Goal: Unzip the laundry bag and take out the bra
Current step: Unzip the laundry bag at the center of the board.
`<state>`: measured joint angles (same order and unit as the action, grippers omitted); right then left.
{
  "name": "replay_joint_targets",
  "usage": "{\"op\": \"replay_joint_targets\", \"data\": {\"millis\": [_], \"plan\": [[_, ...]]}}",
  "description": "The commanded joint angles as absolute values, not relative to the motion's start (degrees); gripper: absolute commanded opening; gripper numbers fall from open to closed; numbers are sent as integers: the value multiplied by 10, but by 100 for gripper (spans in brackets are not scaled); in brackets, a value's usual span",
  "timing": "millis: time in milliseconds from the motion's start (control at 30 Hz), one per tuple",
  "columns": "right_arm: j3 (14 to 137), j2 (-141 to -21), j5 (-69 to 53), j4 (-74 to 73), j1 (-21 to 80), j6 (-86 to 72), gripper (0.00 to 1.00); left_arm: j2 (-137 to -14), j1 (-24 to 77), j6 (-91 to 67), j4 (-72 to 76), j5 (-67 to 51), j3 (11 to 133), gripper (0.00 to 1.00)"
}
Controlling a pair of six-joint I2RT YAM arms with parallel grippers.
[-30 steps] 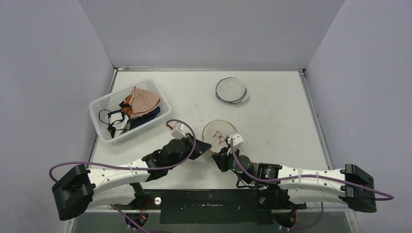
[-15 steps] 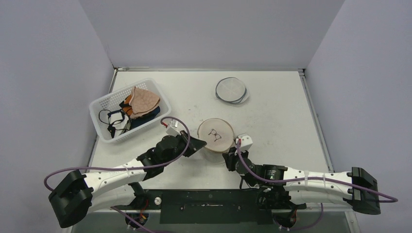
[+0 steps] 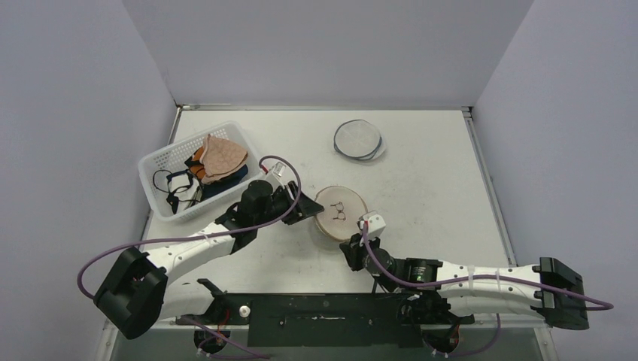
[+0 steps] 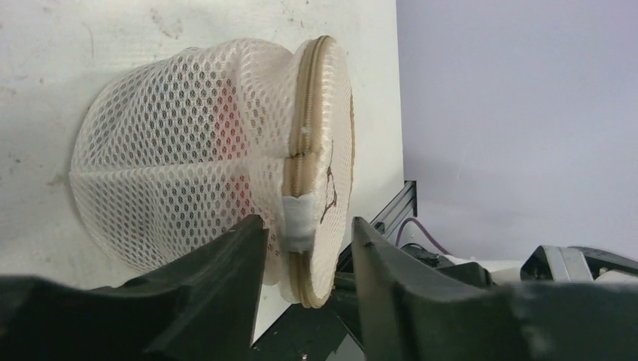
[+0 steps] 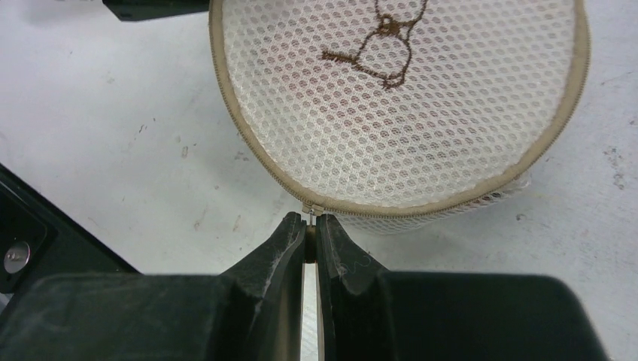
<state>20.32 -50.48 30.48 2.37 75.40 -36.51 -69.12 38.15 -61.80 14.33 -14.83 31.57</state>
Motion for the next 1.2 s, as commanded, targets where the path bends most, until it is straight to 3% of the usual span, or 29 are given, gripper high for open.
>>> {"op": "replay_joint_targets", "data": {"millis": [0, 67, 167, 433, 600, 800, 1100, 1167], "plan": [[221, -523, 298, 69, 764, -354, 5, -686, 379, -588, 138, -178, 343, 57], [227, -525, 295, 72, 765, -353, 5, -660, 379, -595, 122, -161, 325, 74], [234, -523, 291, 76, 766, -355, 5, -603, 380, -602, 79, -139, 297, 86], [263, -560, 257, 113, 772, -345, 5, -397, 442, -673, -58, -40, 237, 89], [282, -602, 242, 140, 776, -330, 5, -403, 516, -712, -10, 34, 228, 86], [290, -616, 237, 138, 777, -326, 5, -502, 522, -718, 74, 42, 247, 68], [288, -603, 247, 126, 778, -325, 5, -538, 519, -725, 98, 84, 253, 9], [285, -595, 254, 116, 778, -327, 5, -529, 516, -724, 91, 92, 252, 0]]}}
